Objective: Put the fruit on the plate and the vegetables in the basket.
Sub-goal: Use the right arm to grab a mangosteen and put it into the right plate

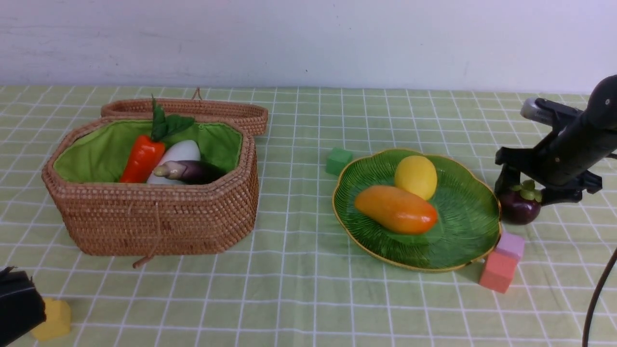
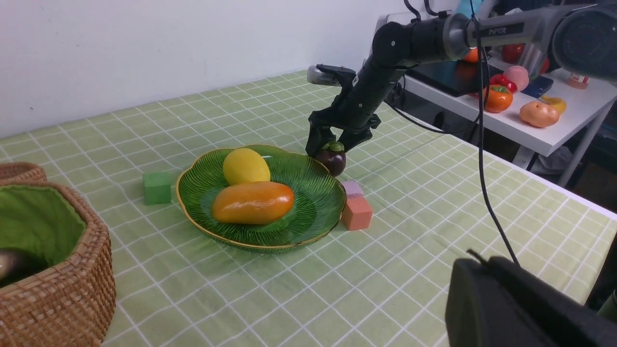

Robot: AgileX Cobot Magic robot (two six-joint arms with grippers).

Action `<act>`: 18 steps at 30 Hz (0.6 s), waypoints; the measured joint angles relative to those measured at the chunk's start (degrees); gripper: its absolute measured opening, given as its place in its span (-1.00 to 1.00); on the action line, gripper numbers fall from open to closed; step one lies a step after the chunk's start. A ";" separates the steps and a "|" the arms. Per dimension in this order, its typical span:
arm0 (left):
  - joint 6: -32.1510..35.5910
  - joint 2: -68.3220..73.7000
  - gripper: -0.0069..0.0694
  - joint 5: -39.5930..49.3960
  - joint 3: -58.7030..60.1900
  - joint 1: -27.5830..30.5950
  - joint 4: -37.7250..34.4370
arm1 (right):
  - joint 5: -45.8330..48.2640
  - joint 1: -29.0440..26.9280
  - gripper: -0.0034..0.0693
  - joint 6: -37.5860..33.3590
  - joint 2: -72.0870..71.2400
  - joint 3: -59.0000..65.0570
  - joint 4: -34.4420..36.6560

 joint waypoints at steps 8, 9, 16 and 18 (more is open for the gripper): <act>0.00 0.00 -0.85 0.00 0.00 0.00 0.00 | -0.56 0.00 0.73 0.93 0.12 0.00 -2.45; 0.00 0.00 -0.85 -0.06 0.00 0.00 0.00 | -0.31 0.00 0.73 1.30 0.35 0.00 -2.52; 0.00 0.00 -0.85 -0.89 0.00 0.00 0.00 | 0.49 0.00 0.74 1.52 2.18 -0.45 -2.71; 0.00 0.00 -0.85 -0.89 0.00 0.00 0.00 | 0.48 0.00 0.74 1.52 2.36 -0.45 -2.71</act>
